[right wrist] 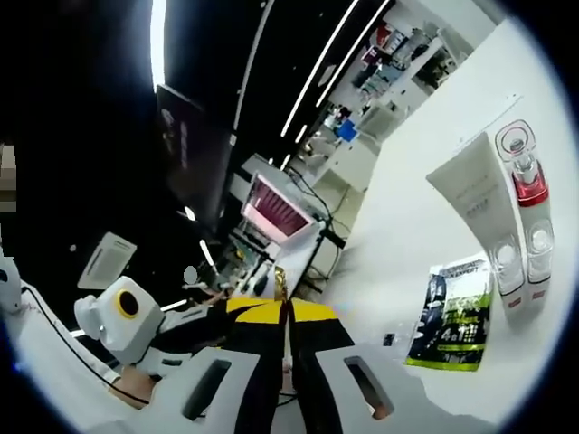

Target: Arrange the skincare products in the storage area until every visible bottle or jar stands upright without overlapping.

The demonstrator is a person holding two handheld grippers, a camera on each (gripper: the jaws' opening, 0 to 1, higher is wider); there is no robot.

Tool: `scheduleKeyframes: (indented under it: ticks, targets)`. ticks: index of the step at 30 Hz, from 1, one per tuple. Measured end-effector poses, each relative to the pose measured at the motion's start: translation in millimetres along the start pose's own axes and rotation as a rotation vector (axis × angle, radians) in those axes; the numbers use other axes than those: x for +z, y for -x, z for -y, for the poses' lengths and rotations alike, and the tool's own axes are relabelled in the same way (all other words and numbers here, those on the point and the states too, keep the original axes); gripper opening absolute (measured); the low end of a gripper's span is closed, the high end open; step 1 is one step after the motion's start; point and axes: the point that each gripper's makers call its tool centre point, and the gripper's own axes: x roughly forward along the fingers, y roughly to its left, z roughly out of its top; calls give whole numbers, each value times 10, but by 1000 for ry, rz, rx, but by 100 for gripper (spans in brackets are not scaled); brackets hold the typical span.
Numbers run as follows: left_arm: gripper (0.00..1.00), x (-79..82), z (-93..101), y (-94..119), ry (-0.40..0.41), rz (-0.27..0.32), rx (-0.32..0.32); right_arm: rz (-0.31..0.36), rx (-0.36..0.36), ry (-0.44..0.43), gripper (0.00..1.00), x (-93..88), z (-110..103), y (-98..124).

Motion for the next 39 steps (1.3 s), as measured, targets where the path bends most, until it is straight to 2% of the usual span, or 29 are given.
scheduleKeyframes:
  ticks: [8, 12, 15, 17, 20, 21, 23, 24, 27, 30, 33, 36, 38, 39]
  targets:
    - [33, -46, 1, 23, 34, -9, -20, -20, -9, 5, 1, -39, 3, 26]
    - [26, -58, -46, 89, 80, -2, -35, -31, -13, 25, 1, -56, 11, 57]
    - [30, -43, -16, 125, 179, 8, -81, -38, -22, 34, 1, -58, 36, 76]
    - [30, -28, -25, 150, 202, 20, -114, -43, -2, 29, 1, -57, 11, 89]
    - [30, -4, -41, 187, 297, 40, -184, -68, 16, 48, 1, -69, -25, 103]
    - [30, -19, -91, 185, 284, 36, -178, -75, 23, 54, 1, -71, -40, 105]
    - [30, -48, -140, 172, 289, 26, -206, -85, 37, 58, 1, -63, -77, 108]
    - [29, -52, -123, 169, 318, 18, -237, -90, 47, 62, 1, -58, -101, 111]
    - [27, 21, -130, 175, 405, 57, -303, -100, 68, 72, 1, -52, -154, 118]
    - [25, -1, -114, 161, 406, 42, -338, -107, 77, 78, 1, -53, -172, 124]
    - [22, -2, -70, 150, 463, 45, -388, -107, 87, 74, 1, -46, -183, 131]
    - [20, -44, -71, 120, 477, 45, -402, -109, 94, 69, 1, -48, -190, 136]
    - [15, -66, -61, 103, 541, 44, -424, -110, 98, 65, 1, -52, -194, 136]
    - [13, -76, -72, 97, 543, 47, -425, -108, 98, 61, 1, -50, -189, 133]
